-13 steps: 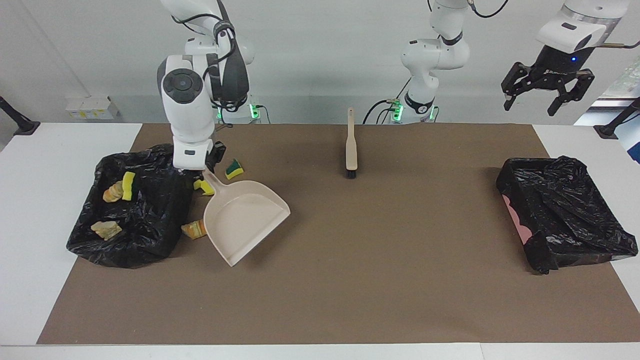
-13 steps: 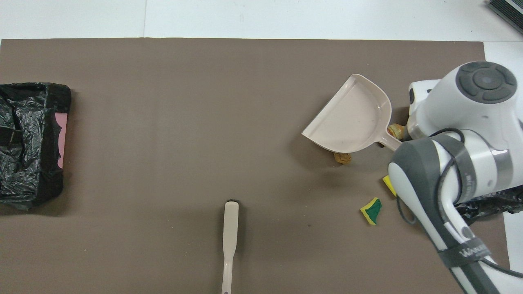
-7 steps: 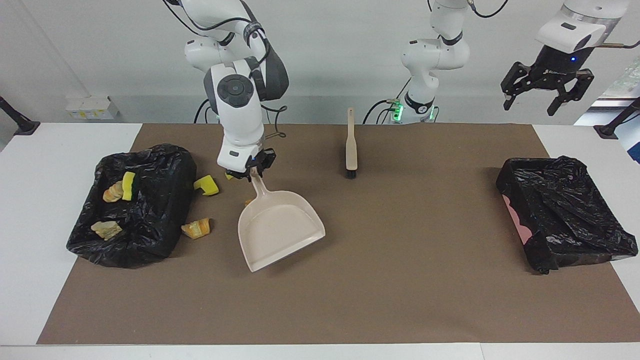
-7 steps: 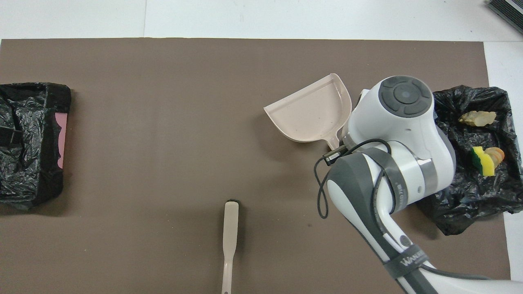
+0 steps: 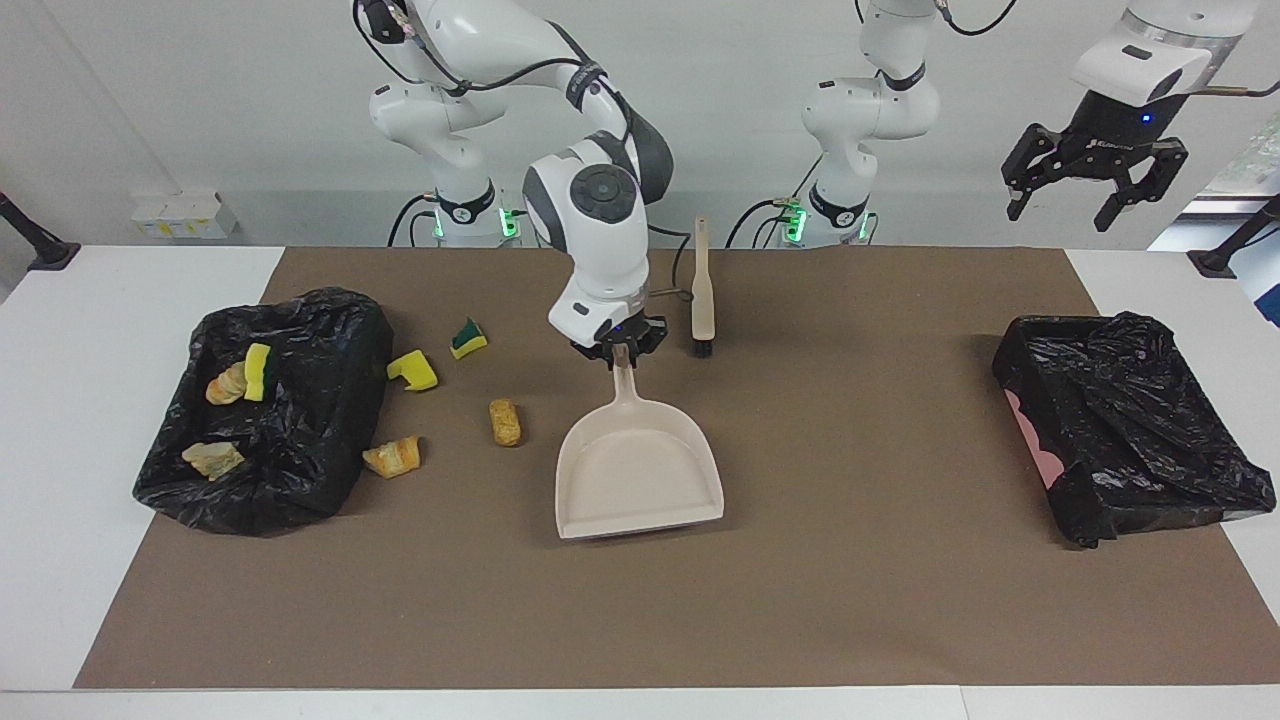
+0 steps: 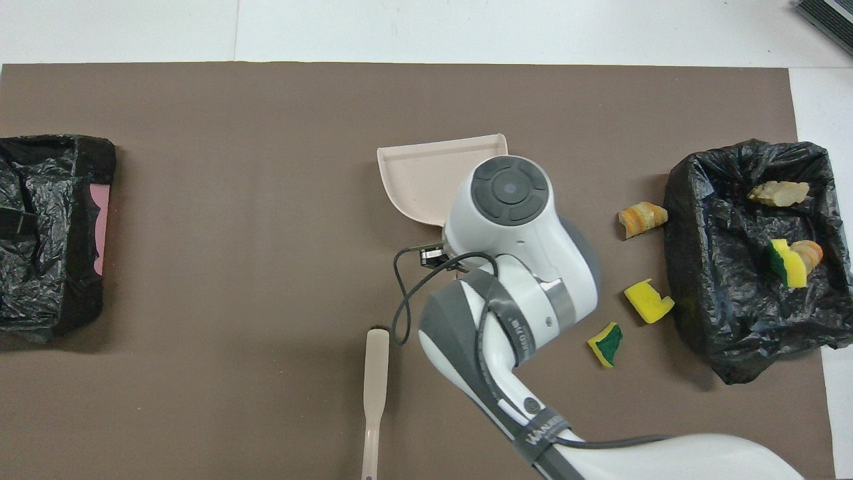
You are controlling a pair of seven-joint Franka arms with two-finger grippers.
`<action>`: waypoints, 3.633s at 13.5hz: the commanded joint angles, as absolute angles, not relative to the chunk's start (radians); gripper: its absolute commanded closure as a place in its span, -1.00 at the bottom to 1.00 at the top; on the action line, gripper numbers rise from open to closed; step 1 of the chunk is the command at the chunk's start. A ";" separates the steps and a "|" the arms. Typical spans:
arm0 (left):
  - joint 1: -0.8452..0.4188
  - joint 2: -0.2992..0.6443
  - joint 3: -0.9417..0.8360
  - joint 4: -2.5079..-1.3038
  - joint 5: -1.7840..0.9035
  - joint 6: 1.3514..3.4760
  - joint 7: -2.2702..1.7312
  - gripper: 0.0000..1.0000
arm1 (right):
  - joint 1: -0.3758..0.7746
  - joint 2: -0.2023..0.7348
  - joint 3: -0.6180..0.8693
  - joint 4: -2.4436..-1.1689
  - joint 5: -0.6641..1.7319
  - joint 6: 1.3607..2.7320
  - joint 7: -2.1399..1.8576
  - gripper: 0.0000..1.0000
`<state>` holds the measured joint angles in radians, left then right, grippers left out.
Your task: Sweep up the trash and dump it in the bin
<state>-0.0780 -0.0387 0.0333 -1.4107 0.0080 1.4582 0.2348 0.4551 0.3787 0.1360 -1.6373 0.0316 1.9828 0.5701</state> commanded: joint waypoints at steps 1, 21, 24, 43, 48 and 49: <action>-0.069 -0.049 0.026 -1.413 0.023 1.445 0.245 -1.00 | 0.494 0.527 0.133 -1.447 0.048 1.979 0.678 1.00; -0.069 -0.049 0.026 -1.413 0.023 1.445 0.244 -1.00 | 0.667 0.355 0.135 -1.682 0.026 2.023 0.869 -1.00; -0.075 -0.051 0.025 -1.413 0.023 1.440 0.245 -1.00 | 0.721 0.276 0.137 -1.805 0.031 2.028 0.935 -1.00; -0.452 0.202 0.012 -1.669 0.012 2.048 -0.168 -1.00 | 0.894 0.101 0.147 -2.169 0.212 2.174 0.988 0.11; -0.584 0.296 0.012 -1.747 0.012 2.215 -0.382 -1.00 | 0.890 0.106 0.147 -2.163 0.239 2.165 0.973 1.00; -0.592 0.291 0.012 -1.778 0.012 2.229 -0.397 -1.00 | 0.881 0.112 0.146 -2.155 0.239 2.148 0.980 1.00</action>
